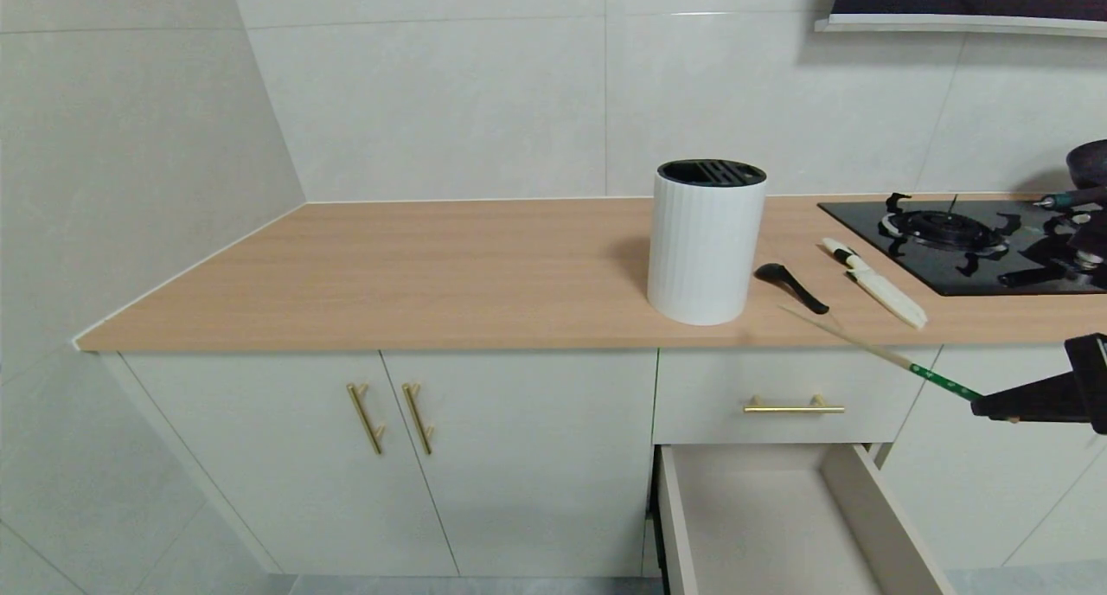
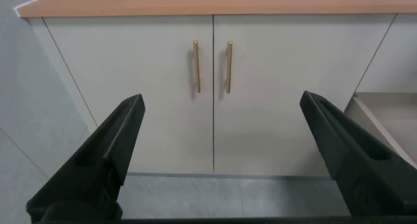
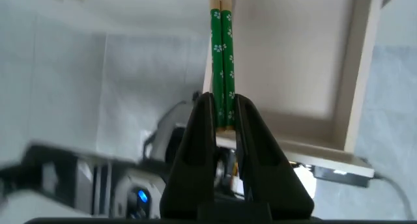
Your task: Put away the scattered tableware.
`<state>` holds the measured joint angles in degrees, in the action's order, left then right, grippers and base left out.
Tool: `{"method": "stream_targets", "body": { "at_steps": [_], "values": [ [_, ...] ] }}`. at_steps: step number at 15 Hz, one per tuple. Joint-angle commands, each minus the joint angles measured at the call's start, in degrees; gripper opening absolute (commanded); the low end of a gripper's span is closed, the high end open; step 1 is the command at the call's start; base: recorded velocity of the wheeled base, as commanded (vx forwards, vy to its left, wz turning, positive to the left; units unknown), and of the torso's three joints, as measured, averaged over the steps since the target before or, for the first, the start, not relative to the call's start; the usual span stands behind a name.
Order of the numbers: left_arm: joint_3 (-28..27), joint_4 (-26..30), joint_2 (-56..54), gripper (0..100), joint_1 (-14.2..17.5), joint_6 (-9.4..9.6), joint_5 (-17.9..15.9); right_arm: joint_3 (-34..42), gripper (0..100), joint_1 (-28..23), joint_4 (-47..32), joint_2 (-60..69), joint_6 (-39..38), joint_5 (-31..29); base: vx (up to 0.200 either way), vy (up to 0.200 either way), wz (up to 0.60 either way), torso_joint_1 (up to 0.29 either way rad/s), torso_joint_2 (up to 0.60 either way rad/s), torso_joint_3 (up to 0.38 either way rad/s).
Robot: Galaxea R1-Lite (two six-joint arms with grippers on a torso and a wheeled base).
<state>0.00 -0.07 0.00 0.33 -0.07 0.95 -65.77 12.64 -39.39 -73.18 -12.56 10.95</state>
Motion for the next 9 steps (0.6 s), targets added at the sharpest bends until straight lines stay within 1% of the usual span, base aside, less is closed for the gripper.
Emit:
{"method": "stream_targets", "body": {
  "at_steps": [1, 5, 9],
  "values": [
    [0.0, -0.01, 0.09, 100, 0.02, -0.01, 0.02, 2.31, 0, 1.42, 0.01, 0.23, 0.87, 0.3, 0.0, 0.0, 0.0, 0.0, 0.0, 0.0],
    [0.0, -0.01, 0.09, 100, 0.02, -0.01, 0.02, 4.95, 0, 4.5, 0.45, -3.02, 0.78, 0.04, 0.0, 0.0, 0.0, 0.0, 0.0, 0.0],
    [0.0, -0.01, 0.09, 100, 0.02, -0.01, 0.02, 5.74, 0, 4.85, 0.54, -6.45, 0.87, 0.04, 0.0, 0.0, 0.0, 0.0, 0.0, 0.0]
  ]
}}
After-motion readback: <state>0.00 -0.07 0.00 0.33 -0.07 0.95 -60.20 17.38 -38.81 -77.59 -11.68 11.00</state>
